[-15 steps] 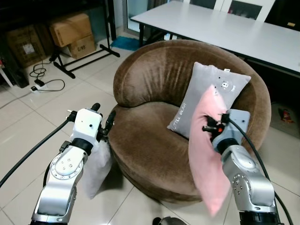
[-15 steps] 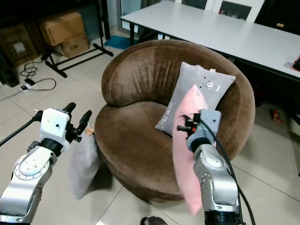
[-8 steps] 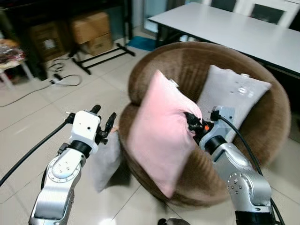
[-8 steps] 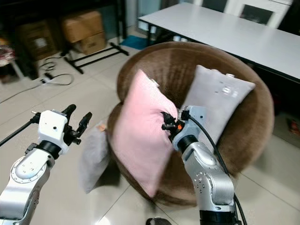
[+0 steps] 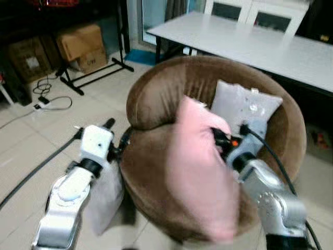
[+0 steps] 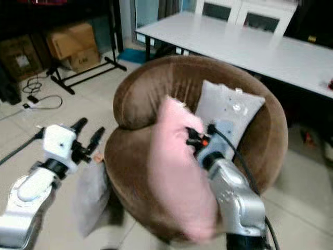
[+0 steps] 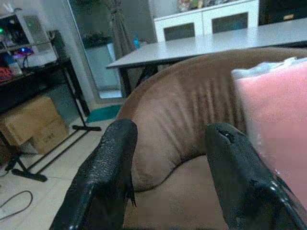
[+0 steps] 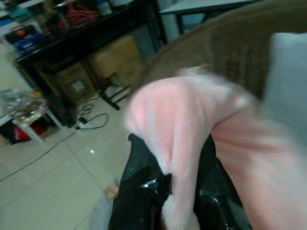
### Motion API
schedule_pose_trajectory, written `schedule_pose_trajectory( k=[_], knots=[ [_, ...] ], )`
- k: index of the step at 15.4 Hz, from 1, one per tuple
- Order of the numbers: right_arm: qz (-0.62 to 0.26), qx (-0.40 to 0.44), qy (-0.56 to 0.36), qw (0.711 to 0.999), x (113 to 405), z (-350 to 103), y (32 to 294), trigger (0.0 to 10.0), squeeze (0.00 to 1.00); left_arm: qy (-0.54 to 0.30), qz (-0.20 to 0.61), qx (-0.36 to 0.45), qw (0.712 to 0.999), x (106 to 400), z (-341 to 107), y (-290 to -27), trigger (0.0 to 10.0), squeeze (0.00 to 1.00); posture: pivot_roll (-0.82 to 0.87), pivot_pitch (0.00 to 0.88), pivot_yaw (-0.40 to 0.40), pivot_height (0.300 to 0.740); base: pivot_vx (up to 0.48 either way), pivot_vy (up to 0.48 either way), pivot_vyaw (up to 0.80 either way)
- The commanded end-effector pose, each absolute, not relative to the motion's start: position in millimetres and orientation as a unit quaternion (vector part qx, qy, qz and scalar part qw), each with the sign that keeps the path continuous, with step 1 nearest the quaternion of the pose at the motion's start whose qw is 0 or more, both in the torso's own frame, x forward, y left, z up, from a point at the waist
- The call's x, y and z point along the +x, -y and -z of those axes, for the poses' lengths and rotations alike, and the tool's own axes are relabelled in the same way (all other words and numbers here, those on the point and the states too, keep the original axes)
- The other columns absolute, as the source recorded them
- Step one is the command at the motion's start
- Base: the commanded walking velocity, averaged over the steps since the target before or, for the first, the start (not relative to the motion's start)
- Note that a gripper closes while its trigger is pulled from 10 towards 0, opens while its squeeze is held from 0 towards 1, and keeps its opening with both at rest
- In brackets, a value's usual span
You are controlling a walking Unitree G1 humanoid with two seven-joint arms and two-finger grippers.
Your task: Move the pillow to the sofa from floor
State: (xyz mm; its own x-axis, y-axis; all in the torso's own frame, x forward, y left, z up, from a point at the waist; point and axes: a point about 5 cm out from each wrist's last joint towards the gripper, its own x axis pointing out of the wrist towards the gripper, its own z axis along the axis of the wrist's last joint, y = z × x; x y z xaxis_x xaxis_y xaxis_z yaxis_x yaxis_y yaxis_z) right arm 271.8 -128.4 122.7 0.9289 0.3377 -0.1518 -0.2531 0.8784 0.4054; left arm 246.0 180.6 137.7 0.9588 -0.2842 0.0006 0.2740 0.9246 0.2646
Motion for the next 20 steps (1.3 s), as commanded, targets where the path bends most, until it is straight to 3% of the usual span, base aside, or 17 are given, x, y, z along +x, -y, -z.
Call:
schedule_pose_trajectory(
  k=[1, 7, 11, 14, 20],
  knots=[
    [-0.177, 0.191, -0.075, 0.962, 274, -139, 128, 10.0, 0.00, 0.023, 0.149, 0.126, 0.981, 247, -139, -177, 10.0, 0.00, 0.05, 0.000, -0.044, 0.740, 0.330, 0.000, 0.00],
    [-0.273, 0.191, -0.080, 0.939, 270, -145, 108, 10.0, 0.00, 0.024, 0.153, 0.127, 0.980, 243, -141, -177, 10.0, 0.00, 0.06, 0.000, -0.062, 0.740, 0.320, 0.000, 0.00],
    [-0.313, 0.187, -0.101, 0.926, 272, -150, 96, 10.0, 0.00, -0.007, 0.223, 0.123, 0.967, 229, -135, -172, 10.0, 0.00, 0.07, 0.000, -0.067, 0.740, 0.000, 0.000, 0.00],
    [-0.378, 0.216, -0.122, 0.892, 272, -151, 73, 10.0, 0.00, -0.062, 0.290, 0.130, 0.946, 212, -123, -172, 10.0, 0.00, 0.08, 0.000, -0.071, 0.740, 0.000, 0.000, 0.00],
    [-0.427, 0.250, -0.163, 0.854, 275, -153, 43, 10.0, 0.00, -0.104, 0.312, 0.125, 0.936, 192, -120, -179, 10.0, 0.00, 0.10, 0.000, -0.101, 0.740, 0.000, 0.000, 0.00]
  ],
)
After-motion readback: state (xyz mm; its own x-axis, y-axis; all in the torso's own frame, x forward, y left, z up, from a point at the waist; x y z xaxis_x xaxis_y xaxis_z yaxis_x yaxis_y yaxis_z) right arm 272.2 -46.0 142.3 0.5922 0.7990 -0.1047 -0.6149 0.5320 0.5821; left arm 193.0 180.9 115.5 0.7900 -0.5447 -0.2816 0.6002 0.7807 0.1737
